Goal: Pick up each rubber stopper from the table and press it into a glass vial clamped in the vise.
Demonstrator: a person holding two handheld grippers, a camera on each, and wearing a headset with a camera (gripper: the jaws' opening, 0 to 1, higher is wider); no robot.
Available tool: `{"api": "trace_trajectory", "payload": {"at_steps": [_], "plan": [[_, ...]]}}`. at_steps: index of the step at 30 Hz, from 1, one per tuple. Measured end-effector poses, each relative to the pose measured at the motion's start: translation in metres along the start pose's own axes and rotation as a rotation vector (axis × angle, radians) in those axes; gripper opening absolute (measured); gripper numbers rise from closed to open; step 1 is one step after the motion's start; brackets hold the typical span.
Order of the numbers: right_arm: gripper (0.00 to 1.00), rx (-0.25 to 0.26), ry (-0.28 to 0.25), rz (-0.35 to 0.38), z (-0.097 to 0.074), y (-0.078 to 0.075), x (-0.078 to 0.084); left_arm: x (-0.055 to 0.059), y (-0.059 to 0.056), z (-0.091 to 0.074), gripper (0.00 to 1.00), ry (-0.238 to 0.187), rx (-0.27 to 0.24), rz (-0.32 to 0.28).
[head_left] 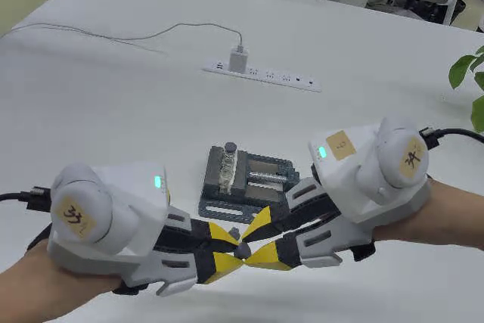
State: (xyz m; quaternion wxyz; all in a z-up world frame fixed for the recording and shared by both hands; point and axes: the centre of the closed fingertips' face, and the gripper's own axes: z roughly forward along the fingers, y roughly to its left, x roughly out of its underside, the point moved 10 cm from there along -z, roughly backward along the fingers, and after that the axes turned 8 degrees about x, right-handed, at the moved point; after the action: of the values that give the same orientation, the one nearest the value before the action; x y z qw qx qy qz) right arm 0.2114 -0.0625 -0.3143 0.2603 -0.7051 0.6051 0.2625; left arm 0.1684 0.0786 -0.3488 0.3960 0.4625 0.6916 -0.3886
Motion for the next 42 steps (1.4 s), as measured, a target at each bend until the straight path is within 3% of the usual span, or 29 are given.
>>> {"api": "trace_trajectory", "payload": {"at_steps": [15,30,34,38,42], "plan": [[0.07,0.0,0.01,-0.042,-0.003,-0.005,-0.003,-0.002,0.005,0.0,0.03,-0.004,-0.012,0.045],[0.06,-0.002,0.046,-0.07,-0.002,-0.01,-0.007,-0.003,0.008,0.001,0.05,-0.022,-0.022,0.032],[0.06,-0.01,0.062,-0.062,0.001,-0.015,-0.005,0.0,0.011,-0.001,0.05,-0.037,-0.038,-0.004],[0.06,-0.008,0.08,-0.059,0.003,-0.019,0.0,0.004,0.014,-0.003,0.16,-0.038,-0.087,-0.009],[0.06,-0.012,0.096,-0.055,0.004,-0.023,0.004,0.012,0.02,-0.009,0.34,-0.034,-0.172,-0.05]]}}
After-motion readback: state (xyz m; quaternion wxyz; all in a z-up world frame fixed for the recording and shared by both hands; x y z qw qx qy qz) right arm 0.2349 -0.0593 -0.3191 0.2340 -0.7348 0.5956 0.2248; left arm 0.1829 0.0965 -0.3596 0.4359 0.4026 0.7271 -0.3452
